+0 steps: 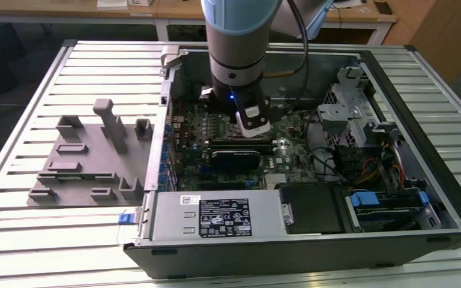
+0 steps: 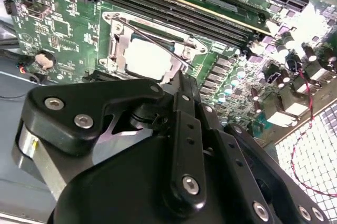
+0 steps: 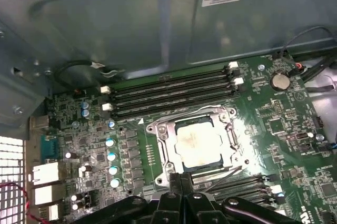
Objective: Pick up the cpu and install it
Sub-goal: 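Install the second cpu locking lever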
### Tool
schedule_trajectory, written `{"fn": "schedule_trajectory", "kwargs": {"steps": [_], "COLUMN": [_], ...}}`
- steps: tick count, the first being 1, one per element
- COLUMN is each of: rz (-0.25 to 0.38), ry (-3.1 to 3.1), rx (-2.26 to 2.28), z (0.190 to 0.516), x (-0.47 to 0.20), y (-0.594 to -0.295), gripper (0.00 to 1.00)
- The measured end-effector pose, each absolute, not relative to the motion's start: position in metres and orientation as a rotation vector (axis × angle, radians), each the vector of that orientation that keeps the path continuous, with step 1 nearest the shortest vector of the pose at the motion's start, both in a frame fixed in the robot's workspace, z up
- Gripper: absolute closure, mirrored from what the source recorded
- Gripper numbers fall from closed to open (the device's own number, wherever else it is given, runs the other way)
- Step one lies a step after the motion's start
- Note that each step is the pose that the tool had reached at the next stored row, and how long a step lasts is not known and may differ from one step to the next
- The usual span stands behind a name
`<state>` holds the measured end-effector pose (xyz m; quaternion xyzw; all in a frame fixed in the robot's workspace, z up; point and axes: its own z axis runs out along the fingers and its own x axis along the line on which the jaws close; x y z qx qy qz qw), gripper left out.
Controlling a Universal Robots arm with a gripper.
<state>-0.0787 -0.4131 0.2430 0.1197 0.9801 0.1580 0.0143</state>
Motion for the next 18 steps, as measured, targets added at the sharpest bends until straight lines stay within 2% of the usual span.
{"fn": "schedule_trajectory", "kwargs": {"steps": [18], "rz": [0.459], "ry": [3.049], "rx": [0.394], "z": [0.231], "x": [-0.074], "y": [-0.420], "gripper": [0.89]}}
